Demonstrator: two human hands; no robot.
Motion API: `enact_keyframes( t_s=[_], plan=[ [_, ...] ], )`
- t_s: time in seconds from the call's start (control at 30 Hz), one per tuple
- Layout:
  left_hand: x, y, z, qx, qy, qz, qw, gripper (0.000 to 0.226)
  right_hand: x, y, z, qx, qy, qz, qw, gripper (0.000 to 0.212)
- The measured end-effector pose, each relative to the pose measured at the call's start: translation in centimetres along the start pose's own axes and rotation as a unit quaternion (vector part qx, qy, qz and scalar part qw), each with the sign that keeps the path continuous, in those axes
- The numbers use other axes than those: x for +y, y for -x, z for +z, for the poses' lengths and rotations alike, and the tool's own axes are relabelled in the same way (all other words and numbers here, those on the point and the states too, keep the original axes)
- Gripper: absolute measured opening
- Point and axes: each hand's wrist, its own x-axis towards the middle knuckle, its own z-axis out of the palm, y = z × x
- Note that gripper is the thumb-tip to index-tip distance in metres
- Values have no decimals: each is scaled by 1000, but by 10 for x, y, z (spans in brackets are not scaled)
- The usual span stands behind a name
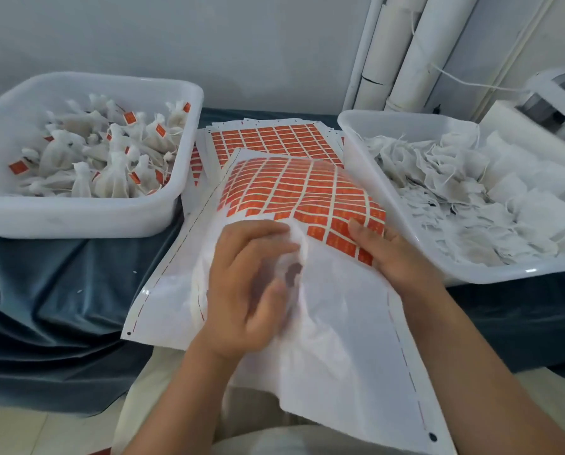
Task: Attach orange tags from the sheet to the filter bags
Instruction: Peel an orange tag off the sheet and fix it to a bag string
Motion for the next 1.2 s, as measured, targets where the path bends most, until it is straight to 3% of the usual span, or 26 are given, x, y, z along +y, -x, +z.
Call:
enact_keyframes(
  t_s=[0.03, 0.1, 0.17, 0.23, 0.3, 0.43, 0.53, 0.63, 0.73, 0.8, 0.83, 0.87, 0.93, 1.03, 1.2],
  plan=[
    [6, -5, -3, -2, 9, -57, 998, 26, 3, 0, 1, -8, -29, 2, 1000, 60],
    [16, -17, -9, -14, -81, -190, 978, 27, 8, -3, 2, -25, -61, -17, 998, 51],
    [21, -28, -18, -92, -205, -270, 936, 61, 11, -7, 2, -28, -54, -59, 996, 47],
    [27, -35, -26, -177, -210, -313, 909, 80, 12, -8, 3, -26, -14, -94, 995, 50],
    [35, -38, -28, -212, -135, -356, 900, 67, 13, -9, 4, -27, 21, -98, 995, 50],
    [43, -36, -19, -140, 35, -404, 904, 12, 12, -7, 8, -30, -10, -76, 997, 62],
    [39, -29, -9, -102, 27, -389, 915, 20, 9, -5, 19, 76, 125, -104, 984, 67],
    [35, -23, -1, -77, -60, -347, 933, 25, 10, -2, 21, 214, 320, -206, 900, 74],
    [29, -18, 2, -82, -109, -321, 937, 27, 11, 3, 17, 245, 537, -262, 763, 100],
    [26, -17, 3, -91, -147, -296, 939, 33, 12, 8, 19, 251, 637, -272, 676, 93],
    [25, -17, 3, -98, -161, -278, 942, 36, 14, 9, 20, 239, 656, -292, 654, 77],
    [24, -18, 3, -108, -169, -256, 946, 37, 15, 11, 23, 212, 654, -317, 653, 57],
    [24, -19, 4, -121, -167, -212, 955, 40, 16, 14, 29, 140, 608, -343, 702, 28],
    [21, -21, 1, -136, -175, -166, 961, 44, 16, 16, 32, 114, 568, -331, 745, 34],
    [14, -23, -10, -196, -186, -88, 959, 32, 13, 18, 35, 124, 551, -328, 757, 36]
  ],
)
